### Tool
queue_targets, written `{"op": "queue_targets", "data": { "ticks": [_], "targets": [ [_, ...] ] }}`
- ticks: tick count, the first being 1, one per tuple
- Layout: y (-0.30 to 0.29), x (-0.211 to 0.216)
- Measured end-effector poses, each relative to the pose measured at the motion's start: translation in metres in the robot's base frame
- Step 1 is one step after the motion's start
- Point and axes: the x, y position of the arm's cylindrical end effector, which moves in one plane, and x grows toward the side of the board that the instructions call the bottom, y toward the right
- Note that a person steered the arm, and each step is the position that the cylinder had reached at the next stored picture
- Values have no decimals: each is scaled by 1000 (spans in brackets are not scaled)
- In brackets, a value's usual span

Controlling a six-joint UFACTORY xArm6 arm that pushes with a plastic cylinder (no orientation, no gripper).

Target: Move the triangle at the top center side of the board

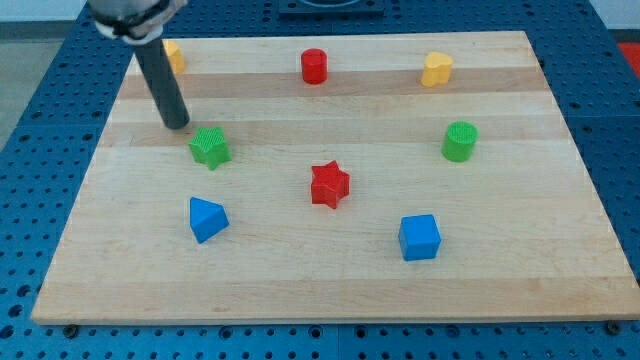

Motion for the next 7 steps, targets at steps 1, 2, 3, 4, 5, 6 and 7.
{"op": "queue_targets", "data": {
  "ticks": [1,2,3,4,5,6,7],
  "targets": [
    [-2,58],
    [-2,101],
    [-1,106],
    [13,146],
    [13,146],
    [52,146],
    [72,145]
  ]
}}
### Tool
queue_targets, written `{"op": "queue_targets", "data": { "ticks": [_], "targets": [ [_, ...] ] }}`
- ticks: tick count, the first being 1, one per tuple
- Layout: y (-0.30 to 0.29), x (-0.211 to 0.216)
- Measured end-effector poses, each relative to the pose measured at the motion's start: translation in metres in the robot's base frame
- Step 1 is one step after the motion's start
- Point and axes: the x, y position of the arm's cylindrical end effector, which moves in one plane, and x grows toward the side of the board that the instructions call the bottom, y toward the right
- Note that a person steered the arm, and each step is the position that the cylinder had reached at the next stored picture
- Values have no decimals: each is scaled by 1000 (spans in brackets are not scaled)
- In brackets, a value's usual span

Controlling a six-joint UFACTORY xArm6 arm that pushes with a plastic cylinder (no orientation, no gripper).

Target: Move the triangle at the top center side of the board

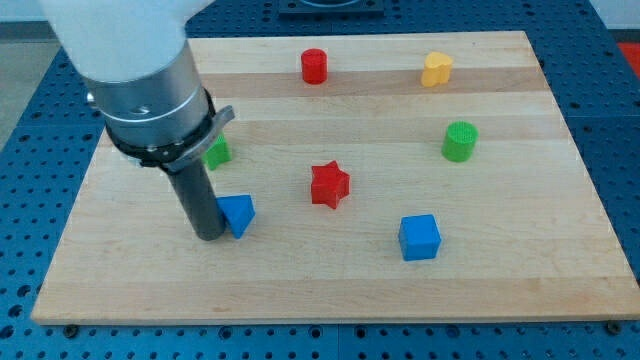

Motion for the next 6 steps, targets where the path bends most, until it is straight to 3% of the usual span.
{"op": "queue_targets", "data": {
  "ticks": [4,6],
  "targets": [
    [57,0],
    [69,-33]
  ]
}}
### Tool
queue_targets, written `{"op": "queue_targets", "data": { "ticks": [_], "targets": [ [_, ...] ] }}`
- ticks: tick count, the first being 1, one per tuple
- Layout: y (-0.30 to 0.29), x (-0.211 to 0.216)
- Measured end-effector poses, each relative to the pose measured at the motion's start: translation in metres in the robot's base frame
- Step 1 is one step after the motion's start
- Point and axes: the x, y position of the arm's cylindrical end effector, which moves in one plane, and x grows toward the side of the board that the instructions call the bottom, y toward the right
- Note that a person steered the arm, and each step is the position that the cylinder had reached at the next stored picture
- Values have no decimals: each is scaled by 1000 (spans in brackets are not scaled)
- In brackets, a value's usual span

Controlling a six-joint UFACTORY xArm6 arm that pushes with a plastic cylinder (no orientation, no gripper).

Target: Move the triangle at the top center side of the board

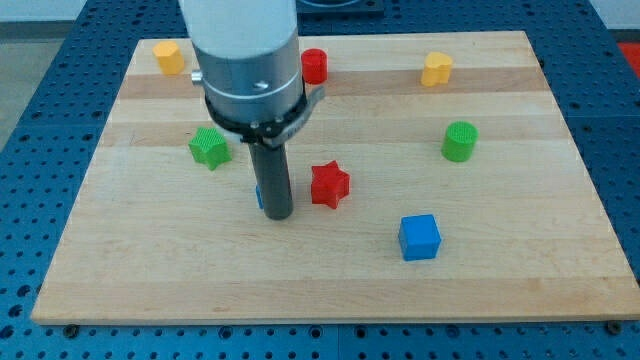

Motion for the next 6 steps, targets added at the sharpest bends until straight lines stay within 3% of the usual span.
{"op": "queue_targets", "data": {
  "ticks": [2,6],
  "targets": [
    [-19,-54],
    [-55,-56]
  ]
}}
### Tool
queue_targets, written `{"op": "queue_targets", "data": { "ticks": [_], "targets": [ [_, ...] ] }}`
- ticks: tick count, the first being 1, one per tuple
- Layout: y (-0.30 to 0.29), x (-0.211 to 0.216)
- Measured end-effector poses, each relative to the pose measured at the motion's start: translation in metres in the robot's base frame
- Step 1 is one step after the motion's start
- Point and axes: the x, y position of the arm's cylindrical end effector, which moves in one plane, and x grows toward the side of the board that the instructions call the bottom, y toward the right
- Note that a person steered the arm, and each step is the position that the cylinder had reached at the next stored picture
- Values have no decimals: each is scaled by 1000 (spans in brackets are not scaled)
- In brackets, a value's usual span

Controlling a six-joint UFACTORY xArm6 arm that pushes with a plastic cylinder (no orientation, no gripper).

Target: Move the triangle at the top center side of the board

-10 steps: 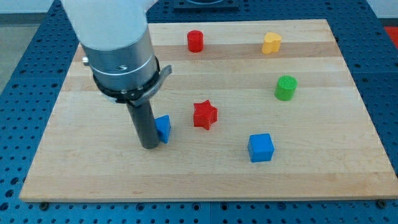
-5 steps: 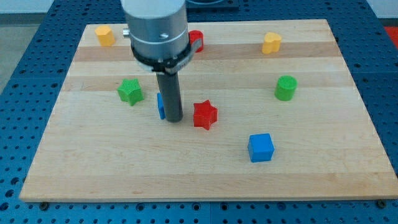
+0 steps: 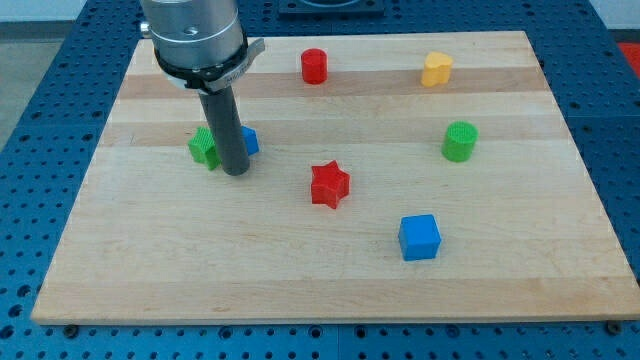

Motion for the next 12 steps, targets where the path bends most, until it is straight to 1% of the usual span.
{"op": "queue_targets", "data": {
  "ticks": [1,4,5,6,7,8,9,10,12],
  "targets": [
    [0,-14],
    [-3,-73],
    [-11,-95],
    [-37,-108],
    [-56,-118],
    [-59,-122],
    [-57,-122],
    [-34,-122],
    [-8,-149]
  ]
}}
